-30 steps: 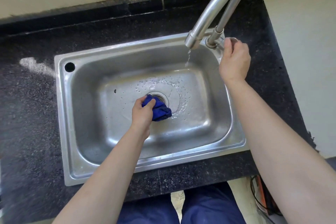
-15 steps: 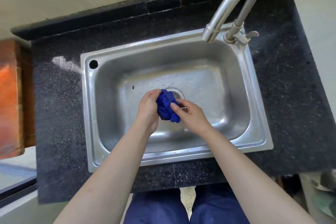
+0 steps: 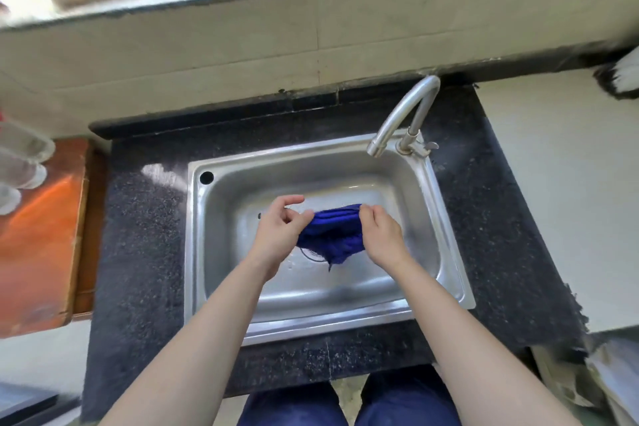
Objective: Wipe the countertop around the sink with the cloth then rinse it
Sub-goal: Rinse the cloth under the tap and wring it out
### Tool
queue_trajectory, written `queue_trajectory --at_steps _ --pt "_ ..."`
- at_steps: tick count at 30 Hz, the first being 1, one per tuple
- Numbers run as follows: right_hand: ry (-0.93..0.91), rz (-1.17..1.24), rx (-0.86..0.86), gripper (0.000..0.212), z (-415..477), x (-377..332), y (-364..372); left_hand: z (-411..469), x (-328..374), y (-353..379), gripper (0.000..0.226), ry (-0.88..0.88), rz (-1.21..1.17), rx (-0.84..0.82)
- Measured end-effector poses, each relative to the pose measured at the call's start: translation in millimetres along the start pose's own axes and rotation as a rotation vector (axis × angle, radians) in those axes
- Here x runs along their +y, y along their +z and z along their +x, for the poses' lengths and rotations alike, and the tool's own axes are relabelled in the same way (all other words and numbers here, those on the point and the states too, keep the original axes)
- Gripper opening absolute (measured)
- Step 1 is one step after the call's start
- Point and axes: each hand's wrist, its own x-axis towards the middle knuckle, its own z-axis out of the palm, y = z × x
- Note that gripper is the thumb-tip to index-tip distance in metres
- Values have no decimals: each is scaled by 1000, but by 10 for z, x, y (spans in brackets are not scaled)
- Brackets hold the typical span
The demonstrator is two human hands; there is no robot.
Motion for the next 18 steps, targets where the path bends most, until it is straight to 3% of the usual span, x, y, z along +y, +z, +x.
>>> queue_trajectory --at_steps 4,9,16,18 --pt "-58 167 69 33 -198 -287 -370 -187 459 -453 41 153 50 7" --pt "-84 355 -29 18 -435 -485 -642 -340 715 -873 44 325 266 50" --pt "-188 461 -206 24 -844 -983 -579 -444 648 -841 35 329 418 68" --pt "-235 390 -259 28 -901 -1107 -568 -439 674 -756 40 374 454 63"
